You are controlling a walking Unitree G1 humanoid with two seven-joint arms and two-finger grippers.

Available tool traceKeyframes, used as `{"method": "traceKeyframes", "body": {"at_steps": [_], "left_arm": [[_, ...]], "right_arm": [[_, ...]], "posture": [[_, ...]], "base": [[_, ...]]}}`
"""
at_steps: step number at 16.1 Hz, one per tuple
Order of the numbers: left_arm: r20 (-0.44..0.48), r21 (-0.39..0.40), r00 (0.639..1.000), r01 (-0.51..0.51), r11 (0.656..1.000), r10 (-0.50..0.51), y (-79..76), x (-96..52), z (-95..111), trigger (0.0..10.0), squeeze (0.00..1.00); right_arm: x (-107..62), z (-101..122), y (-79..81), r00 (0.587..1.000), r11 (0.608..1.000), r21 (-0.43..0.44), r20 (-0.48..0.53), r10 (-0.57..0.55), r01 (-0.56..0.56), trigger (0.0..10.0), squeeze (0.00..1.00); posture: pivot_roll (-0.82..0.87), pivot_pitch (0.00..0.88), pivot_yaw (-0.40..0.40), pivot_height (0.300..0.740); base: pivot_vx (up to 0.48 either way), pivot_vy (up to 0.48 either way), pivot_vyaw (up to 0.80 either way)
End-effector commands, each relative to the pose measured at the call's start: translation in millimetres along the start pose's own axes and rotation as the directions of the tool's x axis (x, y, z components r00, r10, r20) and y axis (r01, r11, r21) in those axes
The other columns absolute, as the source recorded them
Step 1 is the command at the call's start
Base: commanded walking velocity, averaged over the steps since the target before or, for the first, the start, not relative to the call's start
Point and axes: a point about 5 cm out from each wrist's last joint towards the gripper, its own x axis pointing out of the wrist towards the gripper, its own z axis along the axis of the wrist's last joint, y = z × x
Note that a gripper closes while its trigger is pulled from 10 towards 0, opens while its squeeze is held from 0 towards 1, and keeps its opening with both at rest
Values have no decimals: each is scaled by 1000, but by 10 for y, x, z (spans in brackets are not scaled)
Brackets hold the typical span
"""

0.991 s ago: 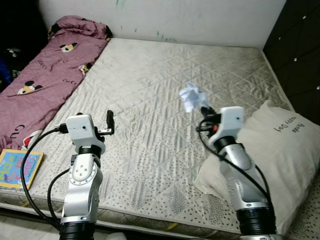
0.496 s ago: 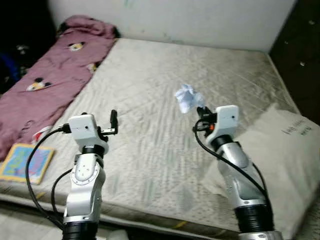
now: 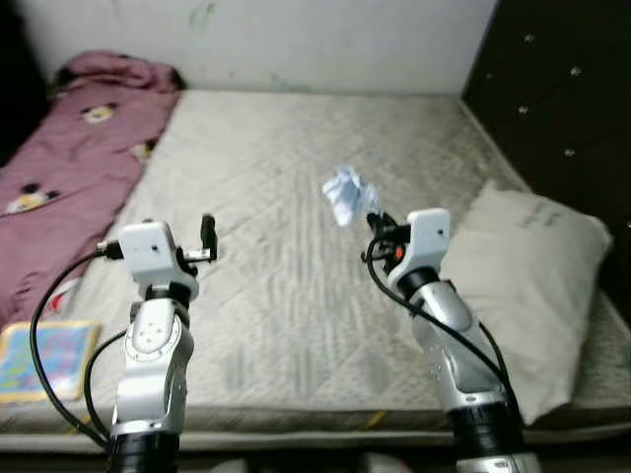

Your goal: Clean up the room

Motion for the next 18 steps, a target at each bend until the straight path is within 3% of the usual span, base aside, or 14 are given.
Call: {"method": "traceKeyframes", "body": {"at_steps": [1,5,8,18], "left_arm": [[-6,-13,1000,21,1000,-21,-69,2,-18,10000,0],[1,0,1000,8,1000,-8,-63,6,-9,10000,0],[-3,-1,1000,10,1000,-10,-76,7,-9,10000,0],[-1,-23,1000,24,999,-24,-82,9,-6,10000,0]], "right_arm": [[-16,2,-79,1000,1000,-8,-2,-26,26,10000,0],[-11,-1,-77,1000,1000,-11,-1,-22,22,10000,0],[-6,-5,-77,1000,1000,-13,-3,-19,19,10000,0],[4,-14,-66,1000,1000,-11,-12,-15,15,10000,0]], "posture": [[-102,0,5,740],[-103,0,3,740],[-102,0,1,740],[-105,0,0,740]], "base": [[0,480,0],[0,440,0],[0,0,0],[0,477,0]]}}
